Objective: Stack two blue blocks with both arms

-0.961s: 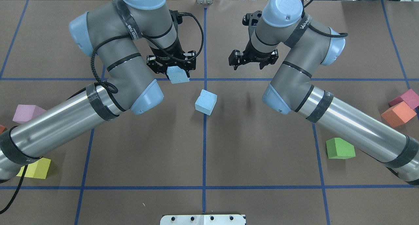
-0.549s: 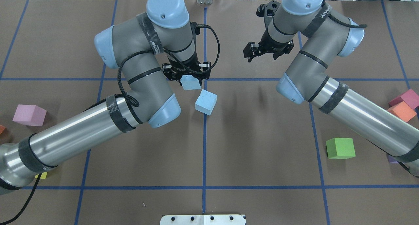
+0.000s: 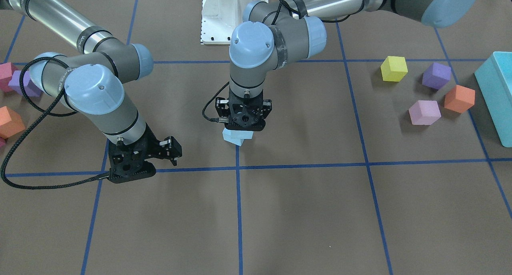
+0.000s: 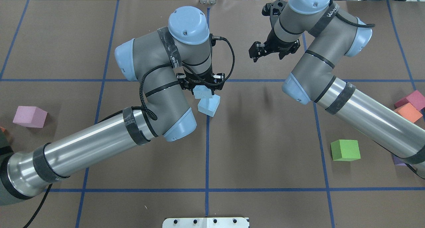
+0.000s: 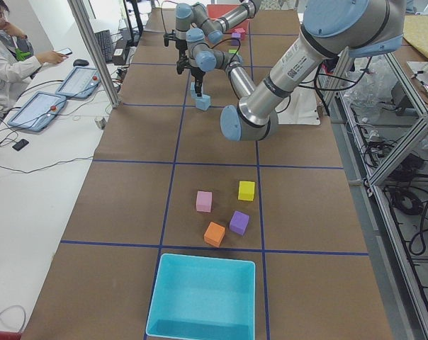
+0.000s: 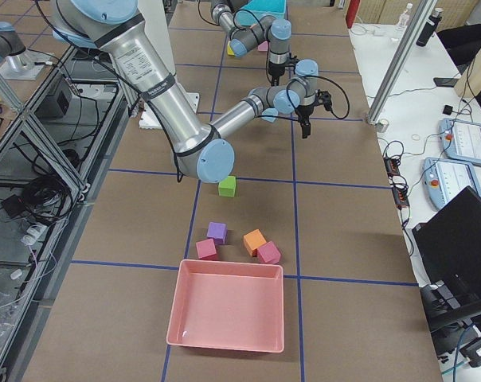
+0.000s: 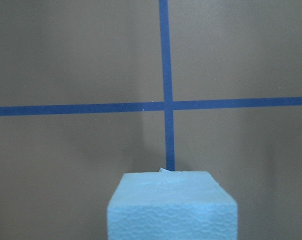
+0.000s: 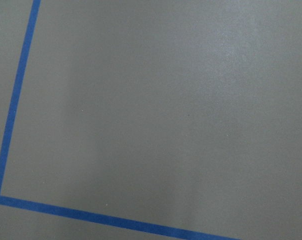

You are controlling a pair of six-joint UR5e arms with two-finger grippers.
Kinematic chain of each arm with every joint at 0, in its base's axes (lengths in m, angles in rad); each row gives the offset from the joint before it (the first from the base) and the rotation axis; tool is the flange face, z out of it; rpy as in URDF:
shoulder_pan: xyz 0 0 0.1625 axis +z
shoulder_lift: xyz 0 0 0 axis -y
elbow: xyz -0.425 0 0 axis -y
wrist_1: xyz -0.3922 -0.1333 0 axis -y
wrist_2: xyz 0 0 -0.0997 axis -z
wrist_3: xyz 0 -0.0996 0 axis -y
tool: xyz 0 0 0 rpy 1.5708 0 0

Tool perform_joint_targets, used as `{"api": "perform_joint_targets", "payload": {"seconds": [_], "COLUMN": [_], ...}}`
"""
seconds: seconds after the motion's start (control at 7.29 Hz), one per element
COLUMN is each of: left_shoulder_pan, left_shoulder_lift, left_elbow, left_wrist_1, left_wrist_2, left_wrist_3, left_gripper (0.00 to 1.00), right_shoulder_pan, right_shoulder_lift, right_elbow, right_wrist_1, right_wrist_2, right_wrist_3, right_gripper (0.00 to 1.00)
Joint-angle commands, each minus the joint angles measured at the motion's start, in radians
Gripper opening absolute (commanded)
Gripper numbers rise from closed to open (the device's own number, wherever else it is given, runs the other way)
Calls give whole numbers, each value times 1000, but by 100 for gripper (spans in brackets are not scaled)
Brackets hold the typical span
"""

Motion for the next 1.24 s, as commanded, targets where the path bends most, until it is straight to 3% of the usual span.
{"api": "perform_joint_targets", "payload": {"seconds": [0.0,0.55,0.69,0.82,1.1], "left_shoulder_pan": [21,27,27,29,36], "left_shoulder_lift": [-1,-3,-3,-1,2], "left_elbow": [6,30,29,27,15], "left_wrist_1": [-1,-41,-42,-50,-47], "left_wrist_2": [9,9,11,53,60], "left_wrist_3": [9,1,2,2,6], "left_gripper": [66,70,88,97,98], "right_shoulder_pan": [-1,-1,-1,-1,-1], "right_shoulder_lift": [-4,-4,-4,-4,-4], "right_elbow": [-1,0,0,0,3], "right_wrist_1": [0,0,0,0,0], "right_wrist_2": [-1,0,-1,0,0], "right_wrist_3": [-1,-1,-1,-1,-22], "right_gripper": [100,100,100,100,100]}}
